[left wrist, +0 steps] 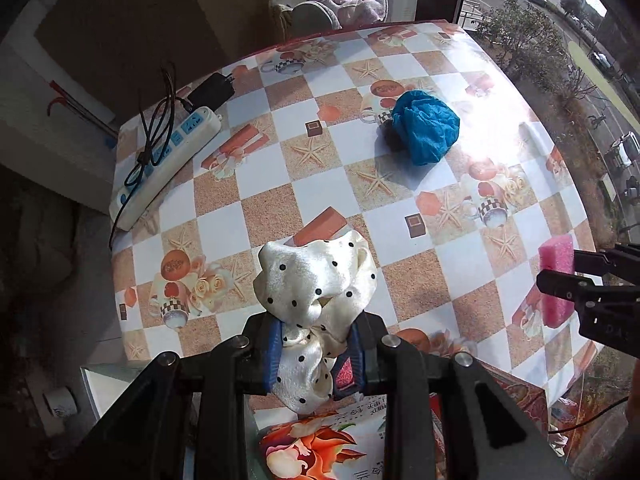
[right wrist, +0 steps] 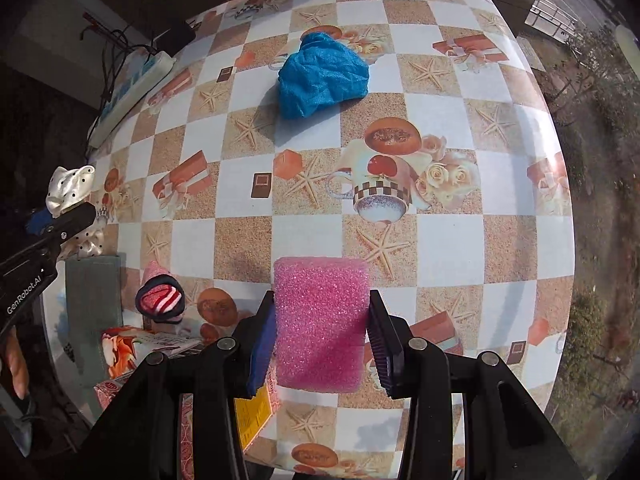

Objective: Organize soft objects
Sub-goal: 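Carry the polka-dot scrunchie and pink sponge over the white box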

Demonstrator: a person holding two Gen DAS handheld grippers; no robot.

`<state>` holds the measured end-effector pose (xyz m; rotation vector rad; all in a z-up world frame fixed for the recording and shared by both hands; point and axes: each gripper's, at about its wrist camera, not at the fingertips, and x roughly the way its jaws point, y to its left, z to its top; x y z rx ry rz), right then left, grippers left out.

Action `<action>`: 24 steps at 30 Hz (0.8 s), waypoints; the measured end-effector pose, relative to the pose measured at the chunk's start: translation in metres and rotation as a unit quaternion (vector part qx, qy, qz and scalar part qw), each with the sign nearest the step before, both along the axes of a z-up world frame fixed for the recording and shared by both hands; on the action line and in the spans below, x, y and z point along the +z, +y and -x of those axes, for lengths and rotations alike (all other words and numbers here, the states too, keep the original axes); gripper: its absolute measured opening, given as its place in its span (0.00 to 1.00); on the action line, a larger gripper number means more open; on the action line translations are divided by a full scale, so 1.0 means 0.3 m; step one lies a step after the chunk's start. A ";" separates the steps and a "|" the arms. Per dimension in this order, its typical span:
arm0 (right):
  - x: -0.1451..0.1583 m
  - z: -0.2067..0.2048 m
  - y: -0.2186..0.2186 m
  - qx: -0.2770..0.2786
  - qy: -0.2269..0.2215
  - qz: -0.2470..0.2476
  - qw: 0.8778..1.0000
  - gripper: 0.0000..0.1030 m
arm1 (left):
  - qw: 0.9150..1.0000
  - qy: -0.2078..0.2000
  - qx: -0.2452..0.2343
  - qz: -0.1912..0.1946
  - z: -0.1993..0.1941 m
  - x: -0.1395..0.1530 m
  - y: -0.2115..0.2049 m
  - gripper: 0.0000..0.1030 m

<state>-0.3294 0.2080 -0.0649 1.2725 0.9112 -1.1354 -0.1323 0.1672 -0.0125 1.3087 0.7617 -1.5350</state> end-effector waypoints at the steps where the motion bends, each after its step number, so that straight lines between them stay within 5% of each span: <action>1: 0.024 -0.002 0.009 0.000 -0.004 0.007 1.000 0.43 | 1.000 0.003 0.001 0.002 -0.007 0.013 0.020 0.30; 15: 0.269 -0.222 0.180 0.049 -0.002 0.057 0.997 0.43 | 1.000 0.015 0.001 -0.002 -0.173 0.102 0.355 0.30; 24: 0.320 -0.437 0.249 0.106 0.002 0.065 0.992 0.43 | 0.999 0.029 0.032 -0.002 -0.287 0.102 0.475 0.30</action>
